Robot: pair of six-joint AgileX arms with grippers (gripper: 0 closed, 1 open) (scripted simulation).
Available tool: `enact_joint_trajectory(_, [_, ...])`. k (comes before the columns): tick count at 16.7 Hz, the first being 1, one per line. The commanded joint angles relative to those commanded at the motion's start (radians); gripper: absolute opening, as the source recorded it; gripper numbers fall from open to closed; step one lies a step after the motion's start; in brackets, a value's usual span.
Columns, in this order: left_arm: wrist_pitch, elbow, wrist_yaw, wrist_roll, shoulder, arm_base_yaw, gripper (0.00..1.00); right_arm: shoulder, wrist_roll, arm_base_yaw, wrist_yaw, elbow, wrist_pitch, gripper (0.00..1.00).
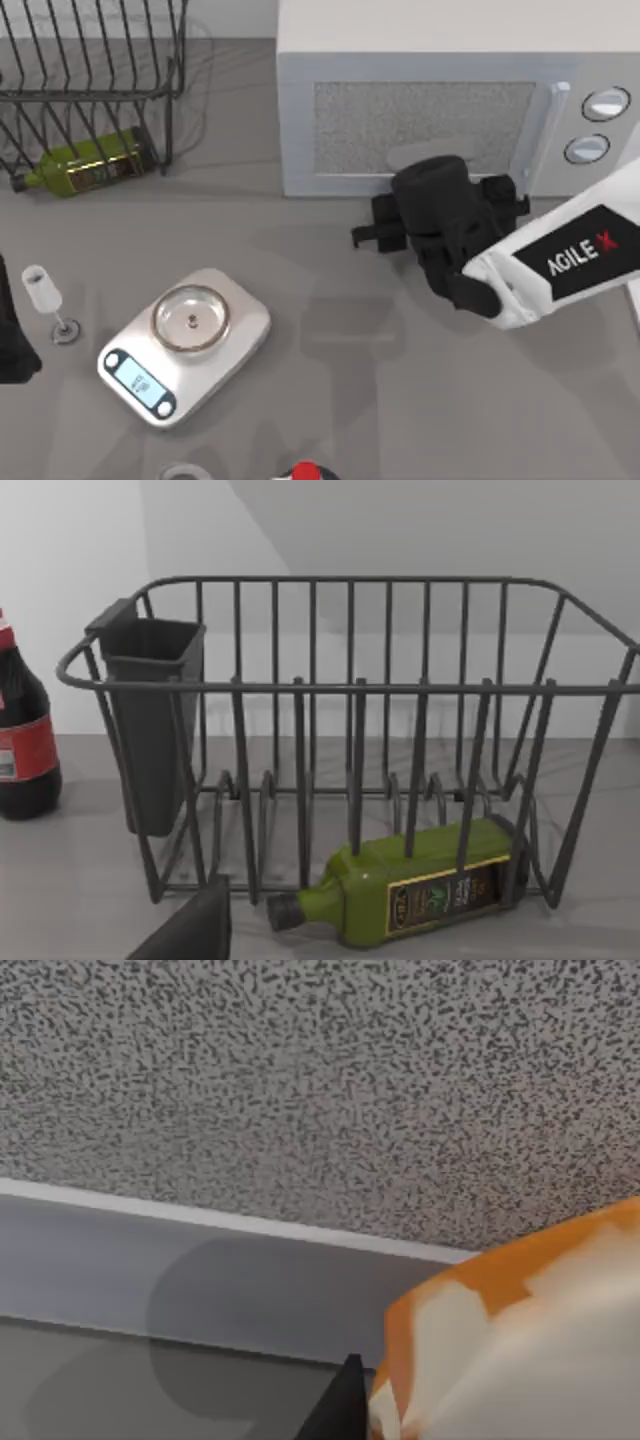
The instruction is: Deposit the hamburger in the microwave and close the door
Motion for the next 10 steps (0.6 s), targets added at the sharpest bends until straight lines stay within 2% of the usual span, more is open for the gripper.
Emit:
enact_joint_trajectory(3, [0.0, 0.0, 0.0, 0.0, 0.0, 0.0, 1.0, 0.039, 0.053, 0.009, 0.047, 0.012, 0.086, 0.0])
enact_joint_trajectory(8, [0.0, 0.0, 0.0, 0.0, 0.0, 0.0, 1.0, 0.042, 0.057, 0.01, 0.052, 0.013, 0.093, 0.0])
enact_joint_trajectory(10, [0.0, 0.0, 0.0, 0.0, 0.0, 0.0, 1.0, 0.042, 0.057, 0.01, 0.052, 0.013, 0.093, 0.15])
